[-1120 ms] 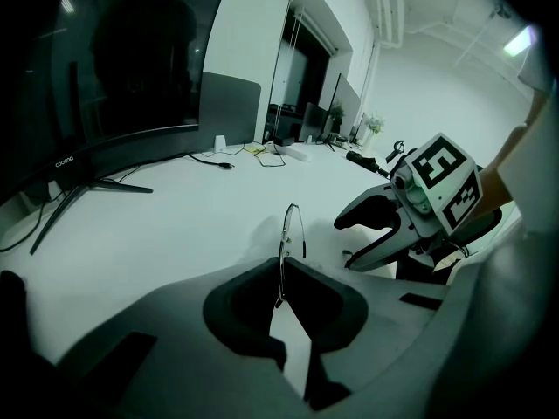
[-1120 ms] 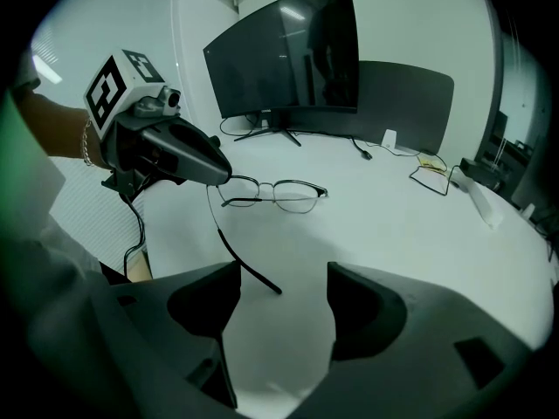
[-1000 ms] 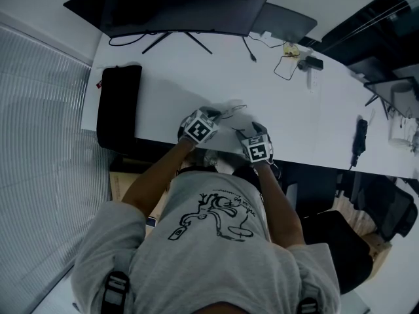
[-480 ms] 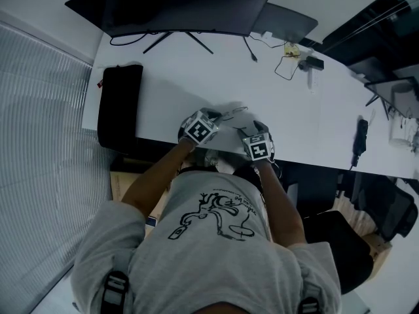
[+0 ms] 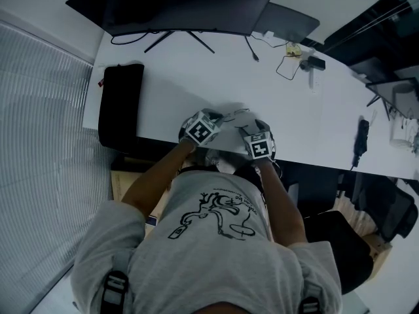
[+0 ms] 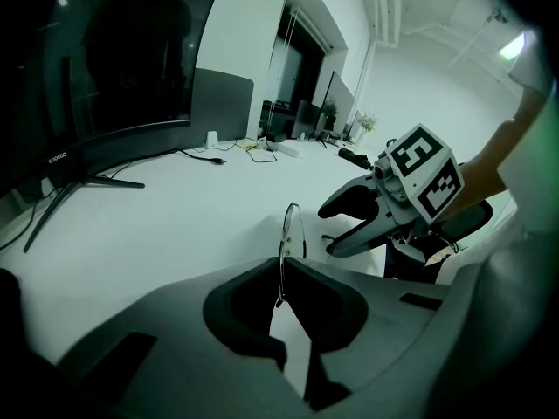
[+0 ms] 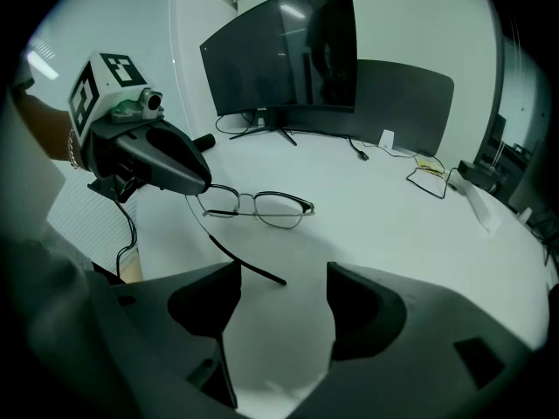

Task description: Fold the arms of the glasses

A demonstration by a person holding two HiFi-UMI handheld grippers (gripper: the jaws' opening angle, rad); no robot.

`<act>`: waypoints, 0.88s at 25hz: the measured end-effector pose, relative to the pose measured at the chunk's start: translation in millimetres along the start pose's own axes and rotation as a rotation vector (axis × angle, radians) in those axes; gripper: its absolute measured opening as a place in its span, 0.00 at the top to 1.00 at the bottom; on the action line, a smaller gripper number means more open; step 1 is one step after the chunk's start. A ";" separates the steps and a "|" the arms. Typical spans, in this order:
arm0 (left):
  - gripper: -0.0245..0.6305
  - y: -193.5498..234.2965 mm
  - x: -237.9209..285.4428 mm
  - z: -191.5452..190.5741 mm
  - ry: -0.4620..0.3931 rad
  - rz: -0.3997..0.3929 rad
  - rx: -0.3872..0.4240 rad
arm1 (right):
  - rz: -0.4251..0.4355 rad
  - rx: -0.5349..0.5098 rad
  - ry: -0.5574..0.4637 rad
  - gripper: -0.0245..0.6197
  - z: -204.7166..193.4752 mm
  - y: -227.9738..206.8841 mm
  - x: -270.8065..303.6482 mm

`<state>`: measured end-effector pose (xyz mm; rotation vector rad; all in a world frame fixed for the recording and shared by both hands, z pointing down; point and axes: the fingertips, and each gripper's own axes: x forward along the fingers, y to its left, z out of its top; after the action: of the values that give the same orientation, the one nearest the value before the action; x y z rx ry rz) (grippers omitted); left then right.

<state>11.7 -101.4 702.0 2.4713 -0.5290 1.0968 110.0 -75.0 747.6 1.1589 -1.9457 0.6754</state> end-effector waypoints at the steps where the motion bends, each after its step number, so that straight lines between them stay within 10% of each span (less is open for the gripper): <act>1: 0.91 -0.3 0.3 -0.3 0.000 -0.002 0.001 | -0.001 -0.001 0.001 0.47 0.2 -0.7 0.4; 22: 0.91 -10.0 0.8 -3.4 0.024 -0.033 0.026 | -0.010 0.009 0.003 0.47 7.8 -9.3 5.5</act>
<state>14.9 -91.4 702.7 2.4775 -0.4680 1.1256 114.1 -87.8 748.2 1.1714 -1.9349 0.6812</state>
